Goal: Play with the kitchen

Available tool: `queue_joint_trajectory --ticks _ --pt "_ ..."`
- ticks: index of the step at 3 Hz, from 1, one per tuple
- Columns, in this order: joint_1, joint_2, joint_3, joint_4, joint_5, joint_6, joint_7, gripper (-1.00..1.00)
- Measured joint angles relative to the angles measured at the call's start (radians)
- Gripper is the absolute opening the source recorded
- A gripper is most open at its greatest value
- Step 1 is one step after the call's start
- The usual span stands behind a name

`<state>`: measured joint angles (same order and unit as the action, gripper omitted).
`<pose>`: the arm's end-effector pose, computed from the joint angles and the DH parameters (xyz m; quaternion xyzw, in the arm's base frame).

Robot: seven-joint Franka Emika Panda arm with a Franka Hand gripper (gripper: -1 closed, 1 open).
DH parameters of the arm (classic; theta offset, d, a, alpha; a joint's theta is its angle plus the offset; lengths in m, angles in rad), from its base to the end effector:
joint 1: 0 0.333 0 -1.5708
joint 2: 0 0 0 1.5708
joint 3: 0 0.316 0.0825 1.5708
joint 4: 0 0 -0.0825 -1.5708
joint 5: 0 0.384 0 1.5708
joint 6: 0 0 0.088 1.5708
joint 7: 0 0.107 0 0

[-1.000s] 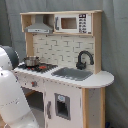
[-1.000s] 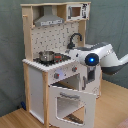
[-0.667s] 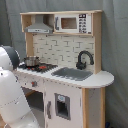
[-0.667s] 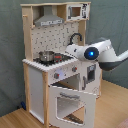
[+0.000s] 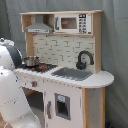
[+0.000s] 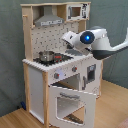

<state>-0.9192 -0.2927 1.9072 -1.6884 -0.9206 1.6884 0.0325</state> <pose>0.3286 0.4917 0.5713 0.6997 0.4443 0.2283 0.5108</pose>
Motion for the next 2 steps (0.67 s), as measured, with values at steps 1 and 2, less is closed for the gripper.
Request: queue_joint_trajectory --ticks 1,2 --pt "-0.040 0.000 0.003 0.011 0.053 0.075 0.044 1.00" --pt "-0.067 0.000 0.004 0.011 0.118 0.143 0.081 1.00"
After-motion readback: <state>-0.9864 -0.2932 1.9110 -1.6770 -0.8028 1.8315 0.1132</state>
